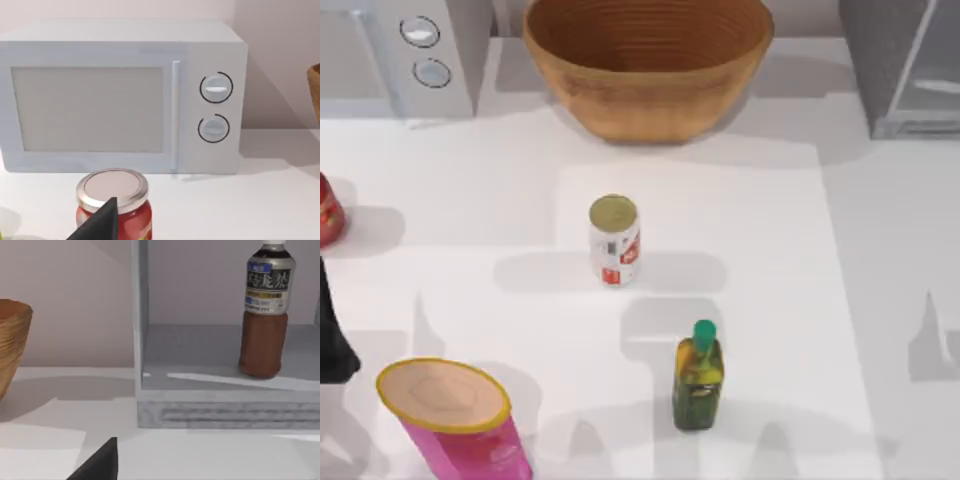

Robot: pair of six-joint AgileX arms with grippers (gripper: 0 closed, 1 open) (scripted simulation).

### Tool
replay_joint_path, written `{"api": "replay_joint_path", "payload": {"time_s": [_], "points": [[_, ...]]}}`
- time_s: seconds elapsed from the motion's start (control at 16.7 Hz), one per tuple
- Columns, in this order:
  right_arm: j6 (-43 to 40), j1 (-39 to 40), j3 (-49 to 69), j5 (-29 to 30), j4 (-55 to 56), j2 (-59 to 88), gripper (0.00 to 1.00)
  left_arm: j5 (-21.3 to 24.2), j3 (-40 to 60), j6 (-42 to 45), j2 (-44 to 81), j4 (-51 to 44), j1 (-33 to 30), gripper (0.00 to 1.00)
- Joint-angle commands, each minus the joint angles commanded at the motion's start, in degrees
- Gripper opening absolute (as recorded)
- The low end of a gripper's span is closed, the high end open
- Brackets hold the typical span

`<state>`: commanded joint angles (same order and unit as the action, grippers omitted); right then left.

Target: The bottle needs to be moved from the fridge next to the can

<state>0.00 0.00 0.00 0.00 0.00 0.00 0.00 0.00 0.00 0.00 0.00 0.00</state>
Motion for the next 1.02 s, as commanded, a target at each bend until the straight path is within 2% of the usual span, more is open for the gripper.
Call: {"api": "replay_joint_path", "payload": {"time_s": [0.24,0.48,0.72,1.02], "points": [[0.0,-0.4,1.4,-0.2,1.5,1.8,1.0,0.0,0.0,0.0,0.0,0.0,0.0,1.0],[0.0,-2.3,8.6,-1.5,9.1,12.6,1.0,0.0,0.0,0.0,0.0,0.0,0.0,1.0],[0.1,-4.9,19.1,-3.9,20.4,33.2,1.0,0.0,0.0,0.0,0.0,0.0,0.0,1.0],[0.3,-8.5,33.7,-7.3,36.0,68.0,1.0,0.0,0.0,0.0,0.0,0.0,0.0,1.0]]}}
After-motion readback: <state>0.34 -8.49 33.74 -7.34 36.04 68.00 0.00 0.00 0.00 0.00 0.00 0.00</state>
